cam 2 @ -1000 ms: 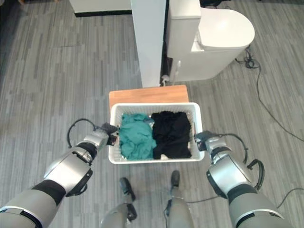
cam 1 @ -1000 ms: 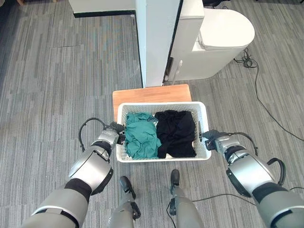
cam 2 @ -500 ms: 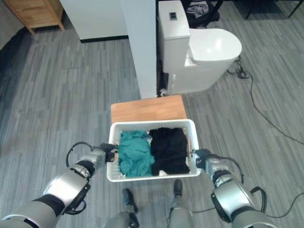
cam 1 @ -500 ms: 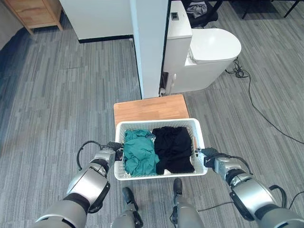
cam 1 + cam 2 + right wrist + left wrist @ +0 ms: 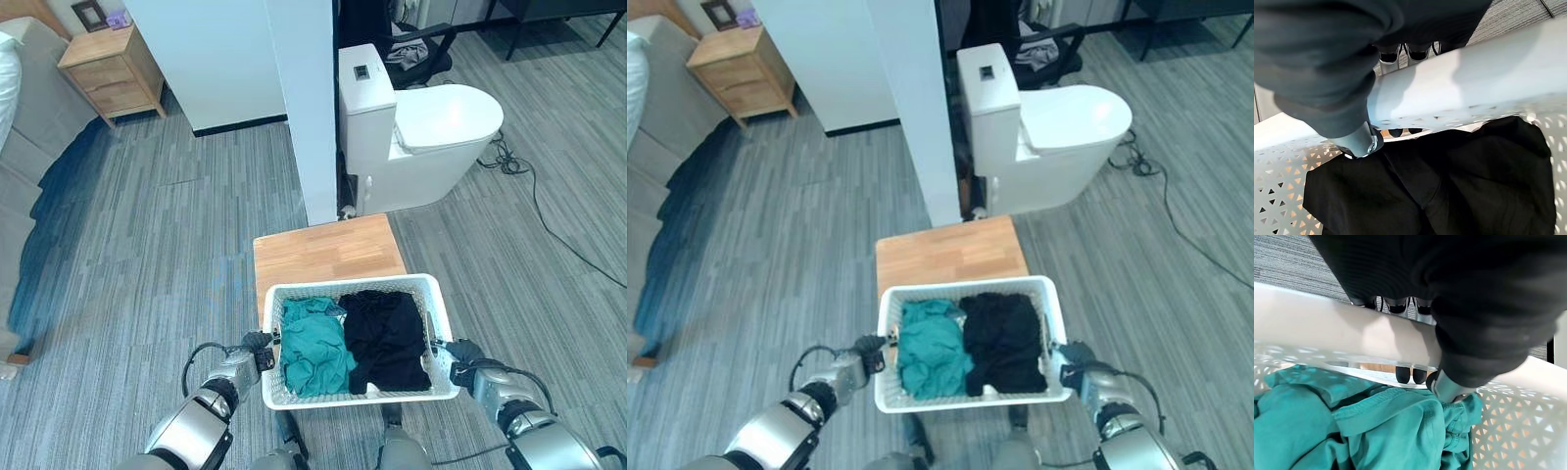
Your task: Grab the laundry basket,head to the washer,open it,put in the laundry and shut it.
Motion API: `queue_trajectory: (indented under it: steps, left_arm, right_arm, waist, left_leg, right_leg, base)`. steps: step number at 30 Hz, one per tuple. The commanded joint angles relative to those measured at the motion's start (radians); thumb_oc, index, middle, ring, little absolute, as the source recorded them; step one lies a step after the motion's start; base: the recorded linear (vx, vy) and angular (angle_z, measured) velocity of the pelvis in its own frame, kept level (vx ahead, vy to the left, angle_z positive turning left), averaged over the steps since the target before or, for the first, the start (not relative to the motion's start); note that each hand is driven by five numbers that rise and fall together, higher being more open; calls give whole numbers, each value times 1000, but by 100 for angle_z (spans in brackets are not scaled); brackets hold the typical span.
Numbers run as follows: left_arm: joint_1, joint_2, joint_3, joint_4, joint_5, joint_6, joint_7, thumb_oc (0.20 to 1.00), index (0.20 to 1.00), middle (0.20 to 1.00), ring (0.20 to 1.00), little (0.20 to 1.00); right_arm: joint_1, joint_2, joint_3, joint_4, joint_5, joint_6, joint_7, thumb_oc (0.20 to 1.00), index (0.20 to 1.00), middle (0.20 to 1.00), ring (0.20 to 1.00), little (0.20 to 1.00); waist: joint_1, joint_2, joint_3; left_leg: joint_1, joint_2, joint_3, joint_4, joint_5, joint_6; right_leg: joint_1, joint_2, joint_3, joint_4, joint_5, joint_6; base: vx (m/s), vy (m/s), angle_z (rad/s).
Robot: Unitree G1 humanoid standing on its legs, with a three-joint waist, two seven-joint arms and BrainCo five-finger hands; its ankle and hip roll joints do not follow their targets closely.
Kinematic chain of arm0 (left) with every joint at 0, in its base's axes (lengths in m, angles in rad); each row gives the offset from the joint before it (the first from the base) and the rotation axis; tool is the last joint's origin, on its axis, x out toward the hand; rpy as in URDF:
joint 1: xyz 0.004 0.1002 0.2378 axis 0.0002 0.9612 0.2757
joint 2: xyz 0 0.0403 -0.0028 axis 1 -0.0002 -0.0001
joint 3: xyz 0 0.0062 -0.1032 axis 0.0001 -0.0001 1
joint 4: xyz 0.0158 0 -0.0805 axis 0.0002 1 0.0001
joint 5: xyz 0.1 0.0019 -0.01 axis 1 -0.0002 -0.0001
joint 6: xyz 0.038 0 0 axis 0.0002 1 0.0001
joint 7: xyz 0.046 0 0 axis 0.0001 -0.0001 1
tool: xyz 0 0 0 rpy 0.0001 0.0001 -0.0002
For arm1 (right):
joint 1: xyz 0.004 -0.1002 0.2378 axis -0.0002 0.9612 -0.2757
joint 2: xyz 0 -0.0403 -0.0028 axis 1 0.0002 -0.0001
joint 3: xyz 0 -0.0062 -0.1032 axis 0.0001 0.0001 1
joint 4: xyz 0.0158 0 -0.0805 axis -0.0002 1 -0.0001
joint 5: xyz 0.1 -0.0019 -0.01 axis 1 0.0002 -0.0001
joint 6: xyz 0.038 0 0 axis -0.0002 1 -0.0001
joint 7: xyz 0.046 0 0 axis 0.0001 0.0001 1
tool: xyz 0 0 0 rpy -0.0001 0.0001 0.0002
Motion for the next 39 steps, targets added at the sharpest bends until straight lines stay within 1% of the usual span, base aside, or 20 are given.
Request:
queue_trajectory:
  steps: [1, 8, 10, 11, 12, 13, 14, 15, 16, 18, 23, 25, 29, 31, 32, 35, 36, 37, 38, 39]
  left_arm:
    - [-72, -99, 106, 49, -45, 5, -169, 200, 200, 200, 200, 200]
    - [-22, -95, 98, 40, -6, 2, -176, 200, 200, 200, 200, 200]
    - [-21, -87, 102, 35, -6, 1, -173, 200, 200, 200, 200, 200]
    - [-25, -81, 105, 24, -8, -4, -168, 200, 200, 200, 200, 200]
    - [-26, -81, 105, 24, -8, -4, -168, 200, 200, 200, 200, 200]
    - [-30, -81, 104, 24, -5, -5, -165, 200, 200, 200, 200, 200]
    - [-41, -73, 97, 14, 2, -5, -157, 200, 200, 200, 200, 200]
    - [-41, -73, 97, 14, 2, -5, -157, 200, 200, 200, 200, 200]
    - [-60, -58, 86, 21, 28, -1, -151, 200, 200, 200, 200, 200]
    - [-80, -41, 73, 43, 73, 7, -149, 200, 200, 200, 200, 200]
    - [-124, -20, 84, 114, 137, 24, -160, 200, 200, 200, 200, 200]
    - [-143, -8, 86, 146, 181, 31, -162, 200, 200, 200, 200, 200]
    - [-167, 11, 109, 196, 233, 43, -163, 200, 200, 200, 200, 200]
    - [-171, 19, 113, 219, 273, 52, -167, 200, 200, 200, 200, 200]
    - [-173, 22, 111, 232, 307, 55, -169, 200, 200, 200, 200, 200]
    - [-177, 31, 123, 238, 323, 53, -163, 200, 200, 200, 200, 200]
    - [-178, 31, 123, 238, 323, 53, -163, 200, 200, 200, 200, 200]
    - [-181, 40, 138, 240, 309, 53, -157, 200, 200, 200, 200, 200]
    - [-188, 51, 144, 238, 294, 50, -149, 200, 200, 200, 200, 200]
    - [-192, 59, 149, 238, 287, 50, -145, 200, 200, 200, 200, 200]
  right_arm:
    - [-75, 87, -135, 60, 159, 39, 76, 200, 200, 200, 200, 200]
    - [-23, 86, -138, 58, 142, 39, 80, 200, 200, 200, 200, 200]
    - [-24, 92, -131, 61, 138, 40, 81, 200, 200, 200, 200, 200]
    - [-26, 92, -123, 58, 135, 39, 81, 200, 200, 200, 200, 200]
    - [-27, 93, -123, 58, 135, 39, 81, 200, 200, 200, 200, 200]
    - [-29, 95, -118, 53, 131, 37, 79, 200, 200, 200, 200, 200]
    - [-44, 95, -101, 39, 120, 37, 76, 200, 200, 200, 200, 200]
    - [-44, 95, -101, 39, 120, 37, 76, 200, 200, 200, 200, 200]
    - [-74, 96, -64, 38, 94, 45, 83, 200, 200, 200, 200, 200]
    - [-118, 97, -33, 45, 82, 61, 94, 200, 200, 200, 200, 200]
    - [-209, 82, -4, 111, 32, 97, 115, 200, 200, 200, 200, 200]
    - [-252, 81, 13, 138, -1, 111, 129, 200, 200, 200, 200, 200]
    - [-289, 97, 5, 161, 15, 126, 147, 200, 200, 200, 200, 200]
    - [-289, 104, -9, 163, 40, 135, 156, 200, 200, 200, 200, 200]
    - [-289, 98, -15, 168, 36, 138, 165, 200, 200, 200, 200, 200]
    - [-290, 103, -26, 161, 41, 132, 158, 200, 200, 200, 200, 200]
    - [-290, 103, -26, 161, 41, 132, 158, 200, 200, 200, 200, 200]
    - [-299, 118, -44, 164, 68, 129, 142, 200, 200, 200, 200, 200]
    - [-307, 127, -47, 172, 73, 125, 135, 200, 200, 200, 200, 200]
    - [-314, 137, -41, 176, 68, 122, 127, 200, 200, 200, 200, 200]
  waist:
    - [1, 13, 60]
    - [7, 20, 54]
    - [14, 11, 56]
    - [22, 6, 61]
    - [21, 5, 59]
    - [26, 0, 65]
    - [34, -16, 73]
    - [34, -16, 72]
    - [52, -31, 78]
    - [59, -44, 71]
    - [62, -60, 60]
    - [62, -63, 56]
    - [59, -69, 53]
    - [53, -75, 53]
    - [46, -80, 53]
    - [39, -91, 53]
    - [41, -91, 53]
    - [44, -94, 60]
    - [58, -93, 61]
    - [74, -87, 64]
  left_leg:
    - [-4, 42, -148, 4, 31, -56]
    - [45, 58, -161, 16, 28, -60]
    - [47, 53, -192, 36, 16, -57]
    - [48, 45, -230, 58, -1, -56]
    - [44, 44, -231, 59, 1, -56]
    - [41, 34, -267, 77, -14, -54]
    - [17, -3, -370, 121, -47, -46]
    - [16, -3, -371, 121, -47, -46]
    - [9, -49, -469, 161, -89, -37]
    - [10, -84, -525, 190, -120, -24]
    - [63, -120, -516, 220, -176, 6]
    - [81, -137, -500, 227, -197, 20]
    - [97, -164, -441, 248, -230, 50]
    - [99, -178, -418, 255, -241, 64]
    - [96, -195, -402, 260, -251, 76]
    - [90, -205, -365, 260, -257, 88]
    - [90, -205, -363, 260, -257, 89]
    - [96, -195, -321, 255, -261, 92]
    - [93, -181, -294, 248, -252, 88]
    - [95, -165, -269, 243, -246, 84]
  right_leg:
    - [22, 15, -39, -2, -13, 12]
    - [69, 43, -33, -2, -44, -5]
    - [75, 52, -25, -2, -47, -11]
    - [84, 56, -19, -1, -52, -14]
    - [81, 55, -20, -2, -50, -14]
    - [87, 58, -18, 2, -55, -17]
    - [87, 58, -13, 10, -55, -22]
    - [86, 58, -14, 11, -55, -22]
    - [84, 61, 3, 31, -60, -25]
    - [83, 65, 17, 53, -65, -24]
    - [118, 53, 44, 83, -68, -14]
    - [117, 43, 68, 97, -64, -3]
    - [89, 17, 119, 129, -52, 19]
    - [75, 0, 141, 135, -38, 33]
    - [58, -23, 158, 133, -15, 50]
    - [34, -43, 181, 121, 20, 74]
    - [33, -43, 183, 121, 20, 74]
    - [19, -58, 152, 119, 44, 85]
    - [2, -79, 77, 125, 46, 81]
    - [0, -91, -26, 151, 23, 73]
  base:
    - [18, -83, 1]
    - [21, -49, 0]
    - [11, -56, -5]
    - [0, -44, -4]
    - [-4, -39, -5]
    - [-35, -44, -13]
    - [-30, -43, -19]
    - [-37, -30, -22]
    - [-13, 12, -15]
    - [22, 55, -21]
    - [35, 143, -33]
    - [-25, 232, -27]
    - [-48, 236, -45]
    - [-76, 278, -45]
    - [-106, 294, -34]
    - [-71, 168, -29]
    - [-107, 193, -54]
    - [-102, 105, -45]
    - [-139, 152, -53]
    - [-125, 96, -94]
